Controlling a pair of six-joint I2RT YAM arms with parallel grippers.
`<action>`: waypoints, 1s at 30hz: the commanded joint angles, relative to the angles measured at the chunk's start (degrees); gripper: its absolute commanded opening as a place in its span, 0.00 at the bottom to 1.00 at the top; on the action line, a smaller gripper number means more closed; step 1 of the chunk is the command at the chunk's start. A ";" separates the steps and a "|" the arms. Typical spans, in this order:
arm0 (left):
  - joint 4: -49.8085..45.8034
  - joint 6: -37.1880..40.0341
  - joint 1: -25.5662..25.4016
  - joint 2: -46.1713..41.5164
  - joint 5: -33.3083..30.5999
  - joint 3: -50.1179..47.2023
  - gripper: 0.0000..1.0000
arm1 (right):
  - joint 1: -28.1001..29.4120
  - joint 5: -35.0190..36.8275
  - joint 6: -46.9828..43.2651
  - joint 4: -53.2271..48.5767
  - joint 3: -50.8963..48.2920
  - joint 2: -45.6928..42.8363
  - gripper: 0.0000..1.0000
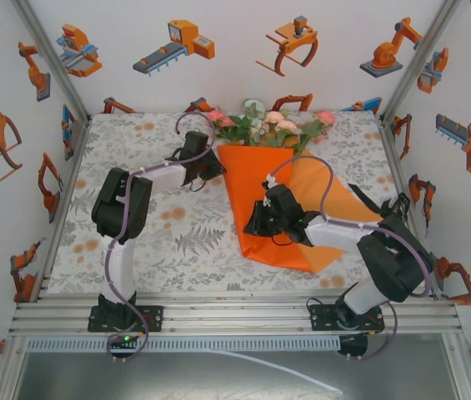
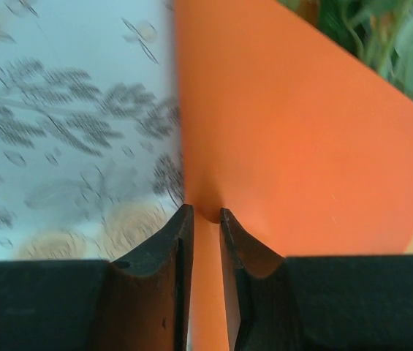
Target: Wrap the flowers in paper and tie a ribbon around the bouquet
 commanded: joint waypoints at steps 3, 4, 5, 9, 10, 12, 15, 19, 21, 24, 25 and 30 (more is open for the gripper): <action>-2.37 0.73 3.51 3.15 2.44 6.40 0.24 | 0.26 -0.05 -0.57 -0.64 -0.38 -2.81 0.27; -2.32 0.94 3.86 2.65 2.80 6.79 0.24 | 0.29 0.03 -0.73 -1.37 -0.08 -3.56 0.27; -2.46 1.40 4.17 1.91 3.03 7.18 0.24 | 0.28 0.12 -0.90 -2.39 0.40 -4.34 0.27; -3.66 2.80 4.59 -3.61 3.57 5.53 0.24 | 0.28 0.11 -1.37 -5.00 1.39 -8.50 0.29; -3.11 2.67 4.50 -5.48 3.83 3.71 0.24 | 0.29 0.48 -1.29 -5.02 1.34 -9.94 0.30; -1.58 1.70 4.25 -9.41 4.05 -0.43 0.24 | 0.26 3.56 -1.20 -6.17 1.36 -12.85 0.31; -0.38 0.65 2.47 -14.76 4.10 -6.29 0.24 | -0.39 13.48 0.40 -10.88 1.26 -17.38 0.34; -1.94 2.29 -2.45 -17.86 3.23 -9.44 0.22 | -2.16 15.69 0.37 -10.64 -0.28 -20.72 0.36; -2.44 2.66 -4.13 -17.26 3.54 -9.41 0.21 | -2.25 9.96 -1.07 -7.21 0.11 -19.76 0.34; -1.92 2.23 -4.86 -14.45 3.46 -8.74 0.18 | -2.02 -2.99 -1.34 0.25 1.13 -14.21 0.30; -1.41 2.50 -4.84 -13.21 2.40 -8.42 0.16 | -1.54 -5.86 -1.24 2.41 1.54 -11.92 0.29; -0.65 5.74 -3.40 -6.36 0.33 -4.48 0.09 | 0.27 -11.86 -1.14 7.20 4.14 -2.14 0.23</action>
